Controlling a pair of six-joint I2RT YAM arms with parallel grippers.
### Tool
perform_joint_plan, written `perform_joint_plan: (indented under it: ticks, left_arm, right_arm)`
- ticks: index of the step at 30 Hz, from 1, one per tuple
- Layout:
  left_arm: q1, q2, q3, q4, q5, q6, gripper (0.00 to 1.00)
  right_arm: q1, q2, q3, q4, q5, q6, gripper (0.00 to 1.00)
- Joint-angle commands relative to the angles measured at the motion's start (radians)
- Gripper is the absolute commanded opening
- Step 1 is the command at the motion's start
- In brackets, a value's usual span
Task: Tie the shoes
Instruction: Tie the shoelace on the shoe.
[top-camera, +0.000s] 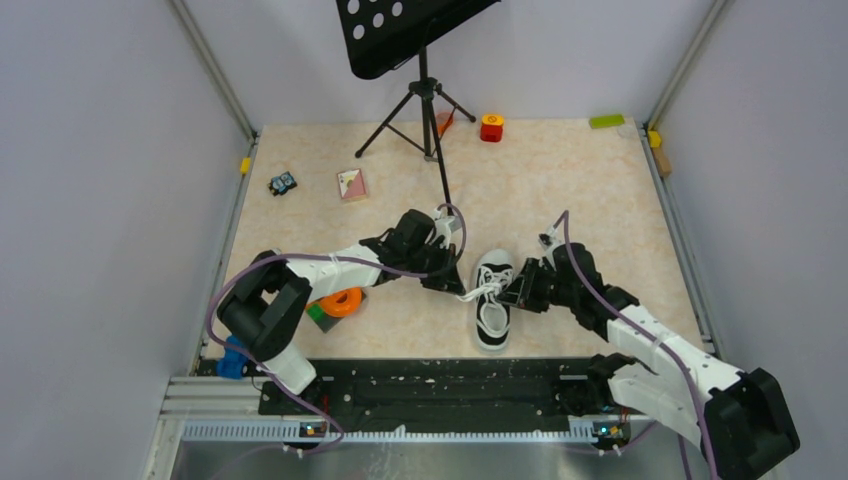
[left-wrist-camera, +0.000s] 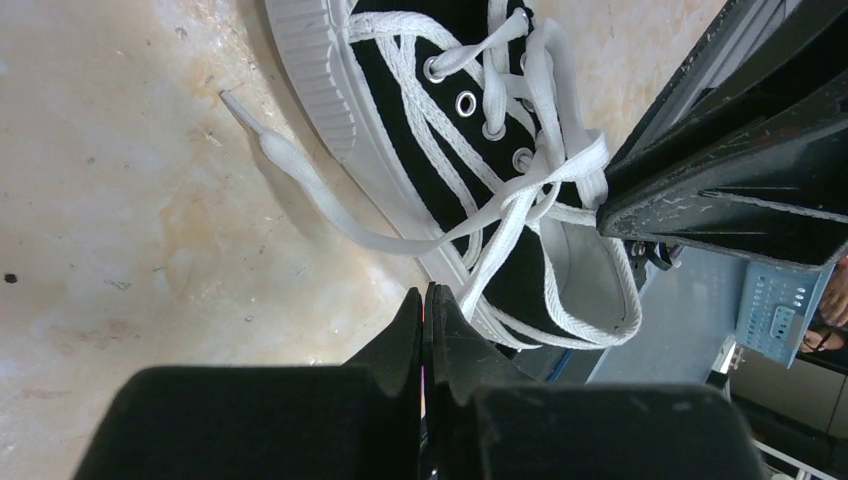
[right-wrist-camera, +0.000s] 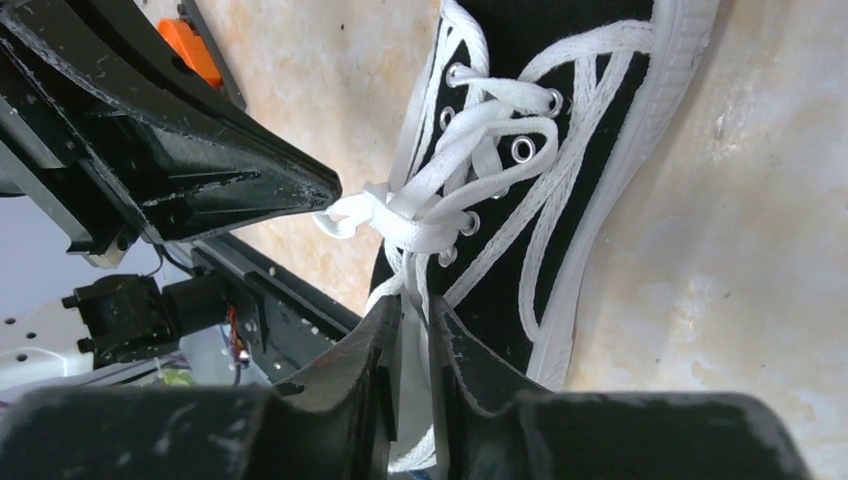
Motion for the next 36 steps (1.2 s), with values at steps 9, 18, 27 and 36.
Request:
perform_joint_plan:
  ticks: [9, 18, 27, 36]
  left_arm:
    - [-0.010, 0.017, 0.004, 0.044, 0.015, -0.004, 0.00]
    - [-0.010, 0.010, 0.002, 0.044, 0.009, -0.013, 0.00]
    - [-0.009, 0.008, 0.005, 0.039, 0.011, -0.013, 0.00]
    - [-0.010, 0.005, 0.010, 0.039, 0.008, -0.017, 0.00]
  right_arm:
    - [0.010, -0.081, 0.030, -0.032, 0.025, -0.012, 0.00]
    - [0.034, -0.079, 0.059, -0.026, -0.014, 0.003, 0.00]
    - [0.039, -0.045, 0.130, -0.019, -0.021, -0.001, 0.00]
    - [0.055, -0.008, 0.140, 0.010, -0.034, 0.007, 0.00]
